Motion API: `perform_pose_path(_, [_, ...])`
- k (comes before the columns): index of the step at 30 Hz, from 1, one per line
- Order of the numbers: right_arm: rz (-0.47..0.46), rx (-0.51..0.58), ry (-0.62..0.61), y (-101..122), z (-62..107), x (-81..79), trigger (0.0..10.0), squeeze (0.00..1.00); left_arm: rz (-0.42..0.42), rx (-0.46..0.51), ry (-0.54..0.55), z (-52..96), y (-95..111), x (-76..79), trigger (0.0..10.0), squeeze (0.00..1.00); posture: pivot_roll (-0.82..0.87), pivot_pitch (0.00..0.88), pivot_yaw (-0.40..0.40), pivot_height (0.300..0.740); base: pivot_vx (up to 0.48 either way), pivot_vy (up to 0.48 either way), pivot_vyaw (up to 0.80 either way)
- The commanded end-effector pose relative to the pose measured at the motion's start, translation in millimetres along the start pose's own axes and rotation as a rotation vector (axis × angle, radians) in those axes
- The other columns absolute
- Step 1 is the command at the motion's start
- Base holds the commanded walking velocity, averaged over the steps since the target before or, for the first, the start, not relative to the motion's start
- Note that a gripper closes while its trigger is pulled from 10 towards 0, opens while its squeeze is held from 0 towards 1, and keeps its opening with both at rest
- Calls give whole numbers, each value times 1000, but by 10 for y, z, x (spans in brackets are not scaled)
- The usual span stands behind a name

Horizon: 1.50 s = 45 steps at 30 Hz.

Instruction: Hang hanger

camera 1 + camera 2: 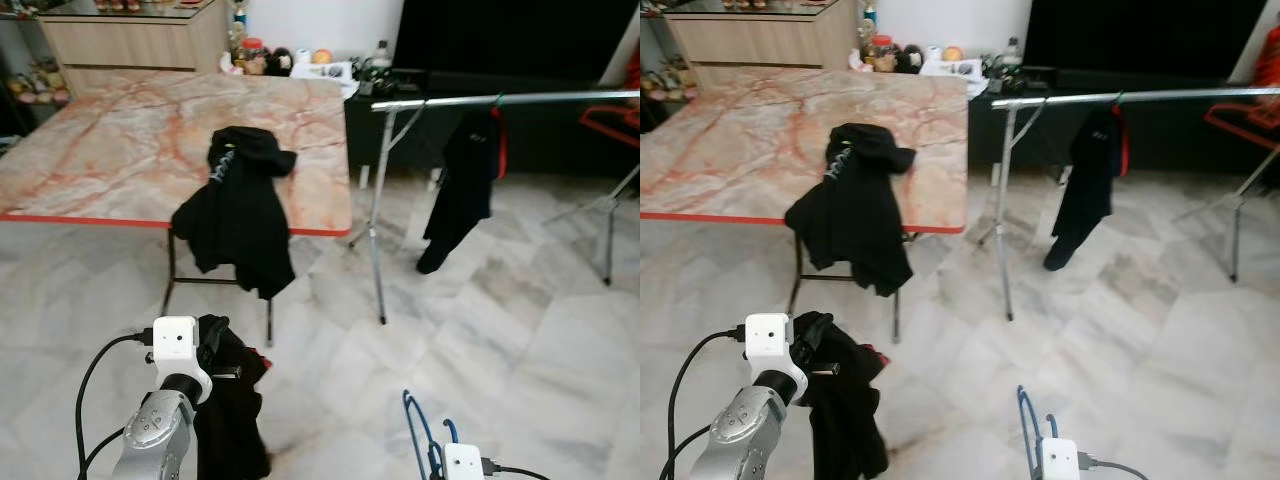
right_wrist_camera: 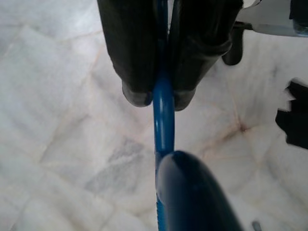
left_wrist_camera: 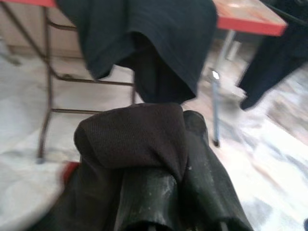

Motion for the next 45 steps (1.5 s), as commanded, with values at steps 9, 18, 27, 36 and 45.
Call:
perform_pose_path(9, [-1,-9,-4,-20,2,-2,10000,0,-7,68,-15,10,155,1,10000,0,62,60,-19,740,0,91,0])
perform_pose_path(18, [0,-10,-3,-27,4,-8,10000,0,1,73,-23,34,185,0,10000,0,65,56,-19,740,0,0,0])
perform_pose_path(27, [1,-9,-2,-30,5,-14,10000,0,3,79,-38,30,200,53,10000,0,61,47,-16,740,0,0,0])
perform_pose_path(36, [5,-14,7,-47,8,-34,10000,0,5,83,-50,28,217,52,10000,0,62,34,-11,740,83,0,0])
perform_pose_path(45, [6,-17,12,-60,10,-45,10000,0,7,90,-56,20,234,58,10000,0,61,28,-10,740,287,0,0])
Point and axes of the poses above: a point about 5 cm out from each wrist's last joint towards the gripper, its own z axis pointing back from the gripper into the wrist, its own y axis along the axis of the wrist's last joint, x = y × z, the point moved 4 cm from there along -z, pointing out of the wrist towards the gripper, and after that the axes turned 4 degrees about -z, right-handed, at the moved point
